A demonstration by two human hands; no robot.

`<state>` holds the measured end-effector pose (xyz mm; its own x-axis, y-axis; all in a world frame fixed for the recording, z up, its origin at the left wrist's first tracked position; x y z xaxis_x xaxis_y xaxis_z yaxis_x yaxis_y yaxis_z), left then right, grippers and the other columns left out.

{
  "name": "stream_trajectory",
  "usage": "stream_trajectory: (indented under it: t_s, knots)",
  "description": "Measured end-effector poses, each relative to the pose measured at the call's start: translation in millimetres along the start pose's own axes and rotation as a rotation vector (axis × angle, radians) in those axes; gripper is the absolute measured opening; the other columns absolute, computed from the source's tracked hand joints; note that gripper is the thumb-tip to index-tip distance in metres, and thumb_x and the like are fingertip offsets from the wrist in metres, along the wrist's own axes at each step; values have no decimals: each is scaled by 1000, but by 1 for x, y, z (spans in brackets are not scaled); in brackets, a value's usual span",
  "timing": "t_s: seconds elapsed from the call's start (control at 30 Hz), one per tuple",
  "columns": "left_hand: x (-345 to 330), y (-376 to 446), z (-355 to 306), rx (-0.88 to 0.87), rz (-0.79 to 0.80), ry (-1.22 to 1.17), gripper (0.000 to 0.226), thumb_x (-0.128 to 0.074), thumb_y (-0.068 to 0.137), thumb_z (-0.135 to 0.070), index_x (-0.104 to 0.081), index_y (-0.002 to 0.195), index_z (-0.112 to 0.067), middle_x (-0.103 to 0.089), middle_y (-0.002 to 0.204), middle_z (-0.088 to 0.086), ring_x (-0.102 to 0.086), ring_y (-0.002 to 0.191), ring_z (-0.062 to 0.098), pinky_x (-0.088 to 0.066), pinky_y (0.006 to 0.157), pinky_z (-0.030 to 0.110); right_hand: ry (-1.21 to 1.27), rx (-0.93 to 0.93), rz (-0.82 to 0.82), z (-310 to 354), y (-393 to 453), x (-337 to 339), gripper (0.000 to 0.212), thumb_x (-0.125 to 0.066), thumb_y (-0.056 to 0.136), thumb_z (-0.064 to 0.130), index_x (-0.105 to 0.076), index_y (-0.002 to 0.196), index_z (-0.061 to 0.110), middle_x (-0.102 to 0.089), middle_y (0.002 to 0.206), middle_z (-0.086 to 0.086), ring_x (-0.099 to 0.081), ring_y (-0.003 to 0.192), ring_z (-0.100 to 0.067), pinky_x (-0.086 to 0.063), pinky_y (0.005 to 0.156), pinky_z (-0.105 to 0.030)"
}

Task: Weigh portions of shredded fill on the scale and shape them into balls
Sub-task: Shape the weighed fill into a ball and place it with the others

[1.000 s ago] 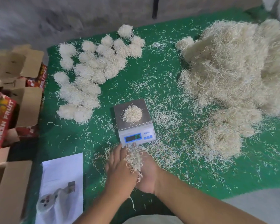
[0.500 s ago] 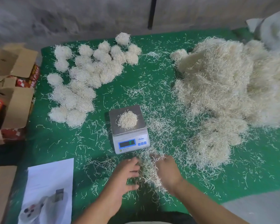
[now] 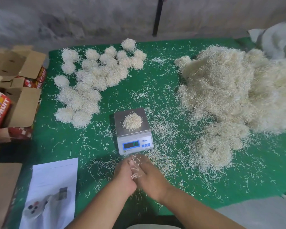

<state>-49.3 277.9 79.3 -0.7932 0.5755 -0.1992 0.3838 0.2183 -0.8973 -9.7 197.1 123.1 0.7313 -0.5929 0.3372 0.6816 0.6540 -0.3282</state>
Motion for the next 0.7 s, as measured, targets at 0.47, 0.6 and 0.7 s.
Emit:
stream_trajectory:
  t_s: [0.47, 0.6, 0.7]
  knots:
    - [-17, -46, -18, -731, 168, 537, 39, -41, 95, -65, -72, 104, -44, -74, 103, -21, -69, 98, -1, -49, 86, 35, 1263, -605, 18, -8, -15, -22, 49, -44, 108, 51, -69, 129, 15, -70, 132, -13, -66, 125, -30, -47, 113, -46]
    - [-19, -48, -17, -1144, -320, 1143, 30, -26, 100, -43, -52, 88, -33, -43, 132, -18, -43, 126, 9, -34, 104, 41, 1465, -581, 52, 11, -11, -36, 28, -43, 104, 36, -58, 118, 16, -56, 121, 0, -48, 125, -18, -30, 120, -29]
    - [-15, -28, -12, -995, -286, 1336, 44, -12, 94, -44, -38, 128, -41, 6, 171, -6, 3, 159, 21, -6, 127, 55, 1513, -623, 49, -3, -13, -36, 54, -34, 109, 40, -64, 140, 9, -65, 145, -6, -64, 132, -27, -36, 121, -42]
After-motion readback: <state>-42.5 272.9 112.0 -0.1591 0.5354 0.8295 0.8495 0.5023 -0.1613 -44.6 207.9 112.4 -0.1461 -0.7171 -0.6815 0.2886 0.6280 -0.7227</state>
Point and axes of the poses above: each hand's wrist, its own y-axis towards the middle knuckle, its own x-axis out of the back of the hand, z = x × y, the point moved 7 cm from there along y, towards the middle knuckle
